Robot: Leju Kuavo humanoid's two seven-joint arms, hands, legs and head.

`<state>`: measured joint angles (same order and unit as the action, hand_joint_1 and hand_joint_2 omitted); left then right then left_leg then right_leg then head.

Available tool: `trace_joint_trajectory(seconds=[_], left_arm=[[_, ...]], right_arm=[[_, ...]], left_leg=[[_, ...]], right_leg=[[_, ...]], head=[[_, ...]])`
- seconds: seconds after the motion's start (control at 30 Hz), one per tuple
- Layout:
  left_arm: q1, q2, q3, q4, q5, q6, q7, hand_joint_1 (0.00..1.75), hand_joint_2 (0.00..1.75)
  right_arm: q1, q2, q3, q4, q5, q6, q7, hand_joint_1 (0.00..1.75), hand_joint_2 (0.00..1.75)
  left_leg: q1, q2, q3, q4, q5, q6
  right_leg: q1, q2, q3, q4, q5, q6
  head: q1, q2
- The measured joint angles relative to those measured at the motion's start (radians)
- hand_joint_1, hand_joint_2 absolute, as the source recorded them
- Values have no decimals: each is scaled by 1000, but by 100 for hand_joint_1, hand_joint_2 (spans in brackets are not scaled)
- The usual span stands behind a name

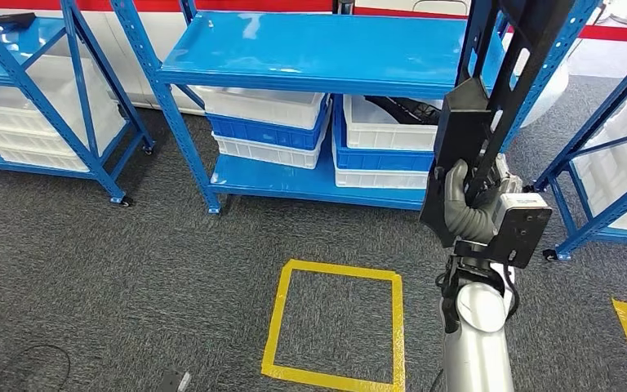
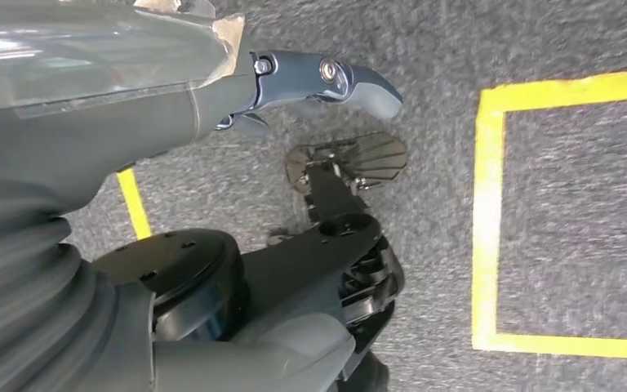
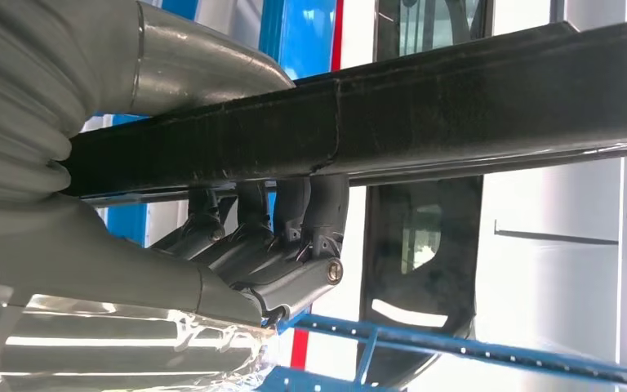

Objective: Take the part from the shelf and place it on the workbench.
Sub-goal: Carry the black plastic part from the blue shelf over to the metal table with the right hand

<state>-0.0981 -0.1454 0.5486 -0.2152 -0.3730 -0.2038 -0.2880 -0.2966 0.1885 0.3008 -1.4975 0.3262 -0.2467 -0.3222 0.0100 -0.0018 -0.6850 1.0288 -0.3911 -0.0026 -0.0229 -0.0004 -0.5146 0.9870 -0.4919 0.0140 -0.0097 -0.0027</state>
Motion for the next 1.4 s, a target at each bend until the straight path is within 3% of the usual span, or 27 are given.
trace_joint_trajectory(seconds=[0.07,0.1,0.13,0.17,0.2,0.23,0.3,0.37,0.43,0.47,0.53,0.6,0.67,0.7,0.73,0.8,0.87,0.9,0.97,1.0,1.07,1.13,1.17,1.2,1.27,1.33,1.4], left_arm=[[0,0,0,0,-4,-2,0,0,175],[0,0,0,0,-4,-2,0,0,175],[-1,0,0,0,-6,-3,0,0,175],[-1,0,0,0,-9,-3,0,0,175],[-1,0,0,0,-13,-3,-1,0,175],[-2,0,0,0,-17,-3,-2,0,175],[-7,1,-1,0,-23,-5,-3,0,175],[-10,3,-1,0,-27,-9,-1,0,175],[-11,3,-2,0,-31,-14,3,0,175],[-13,2,-2,0,-32,-15,4,0,175],[-18,1,-2,0,-33,-18,7,0,175],[-22,0,-3,0,-36,-21,9,0,175],[-24,-1,-4,0,-41,-25,14,0,175],[-25,-2,-6,0,-43,-26,17,0,175],[-27,-3,-8,0,-46,-28,20,0,175],[-34,-3,-11,0,-48,-30,25,0,175],[-41,-2,-16,0,-52,-33,29,0,175],[-43,-2,-18,0,-54,-35,31,0,175],[-44,-2,-24,1,-56,-38,35,0,175],[-45,-1,-25,1,-57,-38,36,0,175],[-49,0,-26,1,-56,-39,37,0,175],[-55,0,-26,1,-56,-39,37,0,175],[-58,0,-26,1,-56,-39,37,0,175],[-60,0,-26,1,-56,-39,37,0,175],[-64,1,-26,0,-55,-39,36,0,175],[-72,5,-27,0,-54,-39,35,0,175],[-78,8,-27,0,-51,-40,32,0,175]], right_arm=[[-2,0,-4,5,0,2,0,175,175],[-3,0,-6,7,0,2,0,175,175],[-3,0,-8,10,0,3,0,175,175],[-3,-1,-10,12,0,3,1,175,175],[-3,-2,-13,14,0,4,2,175,175],[-4,-3,-16,14,0,4,3,175,175],[-6,-8,-25,13,-1,4,5,175,175],[-8,-15,-33,11,-2,4,6,175,175],[-8,-24,-41,10,-3,4,6,175,175],[-8,-29,-45,9,-3,4,6,175,175],[-9,-39,-53,8,-3,3,6,175,175],[-8,-49,-59,8,-4,-1,6,175,175],[-6,-59,-65,8,-9,-8,6,175,175],[-5,-63,-68,8,-13,-11,5,175,175],[-4,-67,-73,8,-19,-14,4,175,175],[-4,-75,-81,4,-28,-18,0,175,175],[-1,-83,-88,-3,-33,-23,-6,175,175],[2,-86,-91,-6,-35,-26,-9,175,175],[6,-93,-99,-10,-40,-31,-15,175,175],[7,-95,-103,-13,-43,-32,-16,175,175],[7,-99,-109,-17,-49,-33,-20,175,175],[8,-103,-113,-19,-53,-33,-24,175,175],[8,-105,-115,-19,-55,-33,-26,175,175],[8,-107,-116,-19,-56,-33,-28,175,175],[8,-109,-119,-19,-60,-34,-31,175,175],[7,-112,-122,-20,-68,-36,-36,175,175],[4,-114,-125,-20,-81,-37,-44,175,175]], left_leg=[[3,0,-33,116,-101,-10],[3,-1,-48,184,-140,-13],[3,-1,-55,235,-159,-15],[3,-1,-45,252,-156,-14],[3,-1,-17,233,-138,-12],[3,-1,30,177,-114,-7],[-1,-4,131,34,-99,6],[-10,-7,175,-40,-105,17],[-14,-5,171,-52,-90,31],[-13,-2,167,-58,-79,39],[-8,4,152,-68,-56,54],[-8,7,128,-67,-37,59],[-7,10,104,-65,-19,56],[-5,11,91,-63,-10,52],[-3,11,78,-59,-2,48],[-1,11,52,-44,10,35],[-4,10,35,-33,22,23],[-6,10,31,-31,30,18],[-4,9,21,-25,30,10],[-2,9,12,-8,6,6],[1,8,-18,88,-90,-2],[1,7,-46,225,-171,-6],[1,7,-45,267,-179,-6],[1,6,-29,277,-165,-3],[-1,4,54,192,-117,11],[-6,1,159,48,-118,26],[-16,-1,205,-31,-134,35]], right_leg=[[1,-2,-19,0,21,-16],[3,-3,-32,1,31,-19],[6,-3,-45,2,41,-19],[8,-3,-58,3,51,-19],[9,-2,-70,3,60,-18],[10,-2,-81,4,69,-15],[12,-2,-98,5,84,-6],[10,-4,-107,3,99,9],[8,-4,-112,0,111,23],[9,-3,-119,7,104,25],[12,-1,-148,74,46,19],[9,0,-188,208,-34,15],[4,-1,-197,295,-63,29],[1,-1,-176,286,-51,41],[-3,-1,-134,238,-30,54],[-7,0,-35,93,-11,68],[-3,3,11,14,-19,61],[1,5,11,10,-19,54],[-5,4,-7,16,-7,34],[-7,3,-16,17,2,21],[-7,2,-36,18,22,-4],[-1,1,-61,18,43,-15],[2,1,-74,19,54,-15],[5,1,-87,19,65,-15],[9,1,-110,19,86,-14],[13,1,-124,20,104,-5],[11,-2,-130,16,123,10]], head=[[-3,0],[-3,0],[-3,0],[-3,0],[-3,0],[-3,0],[-2,0],[-2,0],[-2,0],[-1,0],[1,0],[3,0],[4,0],[4,0],[4,0],[6,0],[6,0],[4,0],[2,0],[0,0],[-2,0],[-2,0],[-2,0],[-2,0],[-3,0],[-2,0],[-2,0]])
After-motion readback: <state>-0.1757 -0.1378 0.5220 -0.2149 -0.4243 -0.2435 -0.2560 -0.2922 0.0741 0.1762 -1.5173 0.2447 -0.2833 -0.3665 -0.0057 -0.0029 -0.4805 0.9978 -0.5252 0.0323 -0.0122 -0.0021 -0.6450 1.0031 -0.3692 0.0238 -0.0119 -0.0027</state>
